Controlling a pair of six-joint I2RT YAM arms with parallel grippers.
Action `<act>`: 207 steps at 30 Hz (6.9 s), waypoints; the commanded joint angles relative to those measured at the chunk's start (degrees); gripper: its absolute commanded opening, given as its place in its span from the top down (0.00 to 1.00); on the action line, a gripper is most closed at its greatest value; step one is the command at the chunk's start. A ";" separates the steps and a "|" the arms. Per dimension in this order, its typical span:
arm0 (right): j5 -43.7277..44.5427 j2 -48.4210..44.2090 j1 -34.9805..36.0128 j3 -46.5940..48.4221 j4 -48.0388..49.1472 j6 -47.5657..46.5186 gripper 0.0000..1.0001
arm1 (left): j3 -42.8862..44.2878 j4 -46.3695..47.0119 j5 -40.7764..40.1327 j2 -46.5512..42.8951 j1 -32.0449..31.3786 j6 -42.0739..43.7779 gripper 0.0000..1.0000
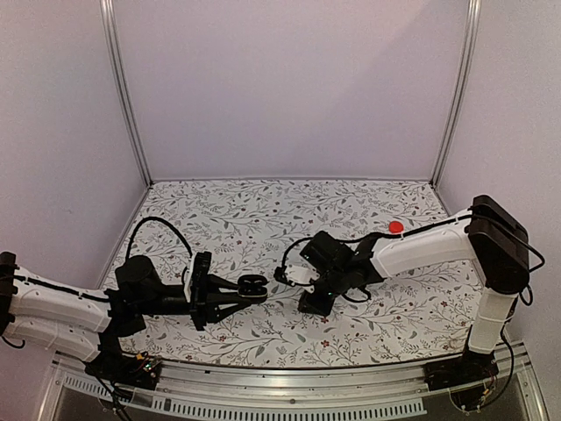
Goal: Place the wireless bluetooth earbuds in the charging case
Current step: Pick up the left earbud from the center of the board, then insert the left earbud into the left side groove of the charging case.
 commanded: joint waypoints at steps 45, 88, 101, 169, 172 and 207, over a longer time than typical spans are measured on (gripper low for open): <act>2.51 11.43 -0.16 20.28 -26.69 7.12 0.73 | -2.04 2.08 0.36 -0.96 1.31 0.29 1.00; 6.77 -23.63 -2.01 3.99 9.79 11.05 0.91 | -0.02 2.29 -0.99 0.56 2.57 -2.48 1.00; -4.84 -33.94 3.45 -3.44 28.14 3.86 0.91 | 5.03 3.52 2.75 3.28 2.74 -5.57 1.00; -2.49 -32.19 20.14 -6.51 33.80 -6.09 0.89 | 3.11 -5.57 -7.10 -6.74 -5.72 22.89 1.00; -2.37 -32.27 20.14 -6.51 33.80 -6.22 0.89 | 3.23 -6.25 -8.40 -7.22 -6.84 24.42 1.00; 3.88 -29.34 23.17 -5.93 33.59 -9.25 0.88 | 3.97 -3.60 -15.61 -6.73 -12.65 25.33 1.00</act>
